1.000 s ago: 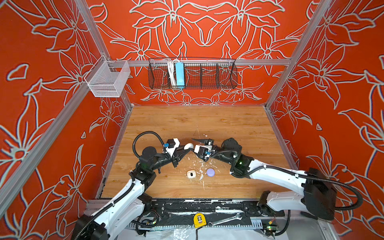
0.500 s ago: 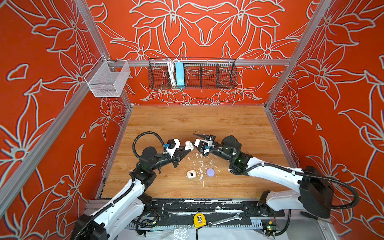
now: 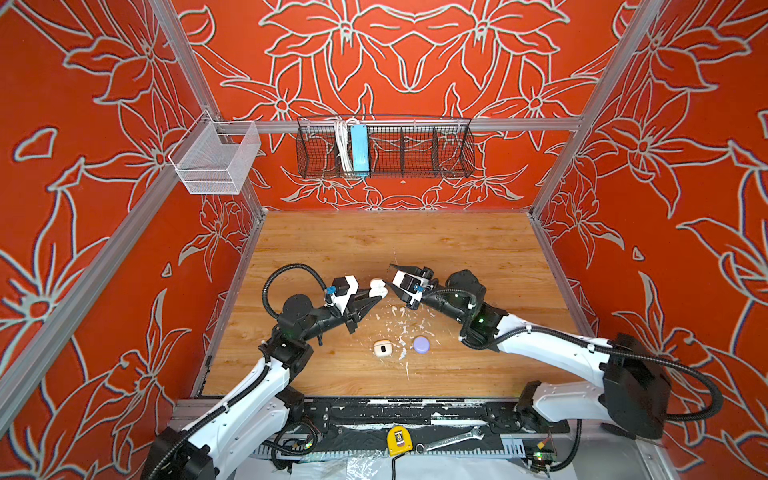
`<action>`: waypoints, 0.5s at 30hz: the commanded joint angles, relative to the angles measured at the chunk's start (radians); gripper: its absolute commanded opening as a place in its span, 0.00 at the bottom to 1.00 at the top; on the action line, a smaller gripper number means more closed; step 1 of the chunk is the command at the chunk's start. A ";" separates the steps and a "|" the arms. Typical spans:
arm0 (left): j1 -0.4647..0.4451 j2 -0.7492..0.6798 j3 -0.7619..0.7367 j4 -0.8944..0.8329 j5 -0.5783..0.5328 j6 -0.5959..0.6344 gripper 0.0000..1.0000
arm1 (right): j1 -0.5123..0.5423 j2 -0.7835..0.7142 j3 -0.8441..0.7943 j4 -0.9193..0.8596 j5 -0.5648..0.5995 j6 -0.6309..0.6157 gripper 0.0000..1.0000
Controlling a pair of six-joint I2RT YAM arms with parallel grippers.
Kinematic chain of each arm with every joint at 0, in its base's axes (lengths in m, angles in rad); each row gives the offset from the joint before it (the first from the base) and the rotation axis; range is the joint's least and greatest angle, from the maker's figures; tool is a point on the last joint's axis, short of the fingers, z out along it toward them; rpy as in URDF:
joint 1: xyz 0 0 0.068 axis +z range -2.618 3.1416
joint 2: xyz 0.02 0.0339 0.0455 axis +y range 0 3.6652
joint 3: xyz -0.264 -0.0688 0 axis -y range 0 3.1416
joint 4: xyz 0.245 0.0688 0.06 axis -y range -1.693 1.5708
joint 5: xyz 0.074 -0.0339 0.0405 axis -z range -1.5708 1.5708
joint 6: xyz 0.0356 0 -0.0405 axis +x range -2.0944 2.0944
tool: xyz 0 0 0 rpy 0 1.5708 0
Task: Insert the wireless bluetooth earbuds into the charging case
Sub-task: 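Swing the right gripper away toward the loose earbuds farther from the robot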
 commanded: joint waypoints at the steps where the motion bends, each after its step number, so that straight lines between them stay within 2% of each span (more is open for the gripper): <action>1: -0.022 0.046 0.028 0.034 -0.014 -0.118 0.00 | -0.067 -0.009 0.108 -0.022 0.141 0.173 0.43; 4: -0.019 0.103 0.044 0.069 -0.048 -0.193 0.00 | -0.121 0.003 0.124 0.013 0.291 0.348 0.50; 5: -0.014 0.111 0.050 0.071 -0.025 -0.200 0.00 | -0.150 0.005 0.121 0.020 0.320 0.424 0.59; 6: -0.012 0.109 0.053 0.063 -0.016 -0.200 0.00 | -0.177 -0.002 0.131 -0.017 0.346 0.492 0.74; 7: -0.012 0.105 0.052 0.055 -0.023 -0.200 0.00 | -0.196 -0.011 0.164 -0.115 0.368 0.556 0.83; 8: -0.012 0.095 0.050 0.042 -0.043 -0.199 0.00 | -0.217 -0.017 0.224 -0.280 0.368 0.637 0.82; 9: -0.012 0.075 0.047 0.014 -0.069 -0.182 0.00 | -0.229 -0.014 0.271 -0.417 0.361 0.713 0.78; 10: -0.012 0.056 0.038 0.002 -0.083 -0.165 0.00 | -0.230 -0.012 0.284 -0.480 0.362 0.767 0.74; 13: -0.012 0.001 -0.008 0.020 -0.146 -0.131 0.00 | -0.230 -0.001 0.245 -0.511 0.303 0.870 0.68; 15: -0.012 -0.028 -0.023 0.013 -0.184 -0.128 0.00 | -0.230 0.014 0.249 -0.596 0.319 0.925 0.66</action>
